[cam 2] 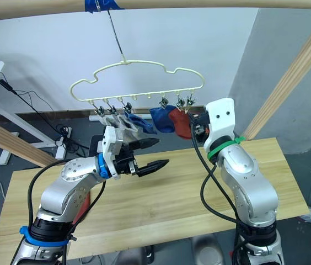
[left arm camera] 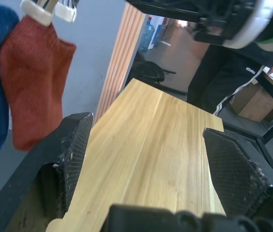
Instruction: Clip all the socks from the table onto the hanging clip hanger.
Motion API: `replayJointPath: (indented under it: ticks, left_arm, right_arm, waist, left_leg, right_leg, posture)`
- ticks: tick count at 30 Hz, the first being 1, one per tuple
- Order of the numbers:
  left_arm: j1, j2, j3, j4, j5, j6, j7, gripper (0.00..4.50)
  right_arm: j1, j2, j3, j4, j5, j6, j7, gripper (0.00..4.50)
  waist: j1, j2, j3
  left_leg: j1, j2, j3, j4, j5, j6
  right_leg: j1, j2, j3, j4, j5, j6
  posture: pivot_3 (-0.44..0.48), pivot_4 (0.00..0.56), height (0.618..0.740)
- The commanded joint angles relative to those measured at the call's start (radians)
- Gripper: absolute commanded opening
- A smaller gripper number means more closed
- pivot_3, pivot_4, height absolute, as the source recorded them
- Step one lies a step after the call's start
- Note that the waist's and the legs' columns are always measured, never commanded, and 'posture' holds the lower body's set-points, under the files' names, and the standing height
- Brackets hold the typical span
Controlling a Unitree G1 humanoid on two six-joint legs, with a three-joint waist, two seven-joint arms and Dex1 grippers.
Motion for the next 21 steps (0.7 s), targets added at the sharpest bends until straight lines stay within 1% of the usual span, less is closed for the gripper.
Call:
replayJointPath:
  ticks: [1, 5, 9, 12, 15, 21]
  left_arm:
    - [-0.02, 0.008, 0.025, -0.051, -0.032, 0.009, -0.003, 4.06]
    - [-0.042, 0.015, 0.045, -0.073, -0.085, 0.043, -0.017, 4.06]
    - [-0.079, 0.036, 0.1, -0.097, -0.166, 0.108, -0.01, 4.06]
    - [-0.094, 0.054, 0.128, -0.102, -0.18, 0.11, -0.009, 4.06]
    - [-0.113, 0.061, 0.15, -0.112, -0.194, 0.129, 0.019, 4.06]
    - [-0.133, 0.069, 0.148, -0.122, -0.199, 0.144, 0.033, 4.06]
  right_arm:
    - [-0.029, 0.012, 0.011, 0.015, -0.027, -0.052, -0.013, 2.51]
    - [-0.046, 0.019, 0.015, 0.056, -0.042, -0.072, -0.003, 2.51]
    - [-0.064, 0.023, 0.011, 0.103, -0.051, -0.101, 0.0, 2.51]
    - [-0.072, 0.026, 0.009, 0.126, -0.061, -0.125, -0.002, 2.51]
    - [-0.075, 0.035, 0.001, 0.138, -0.069, -0.142, -0.005, 2.51]
    - [-0.076, 0.055, -0.015, 0.147, -0.084, -0.157, -0.023, 2.51]
  waist:
    - [0.0, 0.0, 0.0]
    - [0.0, 0.0, 0.0]
    - [0.0, 0.0, 0.0]
    - [0.0, 0.0, 0.0]
    - [0.0, 0.0, 0.0]
    - [0.001, 0.0, 0.0]
  left_leg:
    - [0.0, 0.0, 0.0, 0.0, 0.0, 0.0]
    - [0.0, 0.0, 0.0, 0.0, 0.0, 0.0]
    - [0.0, 0.0, 0.0, 0.0, 0.0, 0.0]
    - [0.0, 0.0, 0.0, 0.0, 0.0, 0.0]
    - [0.0, 0.0, 0.0, 0.0, 0.0, 0.0]
    - [0.0, 0.0, 0.0, 0.0, 0.0, 0.0]
  right_leg:
    - [0.0, 0.0, 0.0, 0.0, 0.0, 0.0]
    - [0.0, 0.0, 0.0, 0.0, 0.0, 0.0]
    - [0.0, 0.0, 0.0, 0.0, 0.0, 0.0]
    - [0.0, 0.0, 0.0, 0.001, 0.0, 0.0]
    - [0.0, 0.0, 0.0, 0.0, 0.0, 0.0]
    - [0.0, 0.0, 0.0, 0.001, 0.0, 0.0]
  posture:
    - [-0.273, 0.25, 0.74]
    - [-0.272, 0.249, 0.74]
    - [-0.267, 0.251, 0.74]
    - [-0.267, 0.251, 0.74]
    - [-0.252, 0.251, 0.74]
    - [-0.249, 0.251, 0.74]
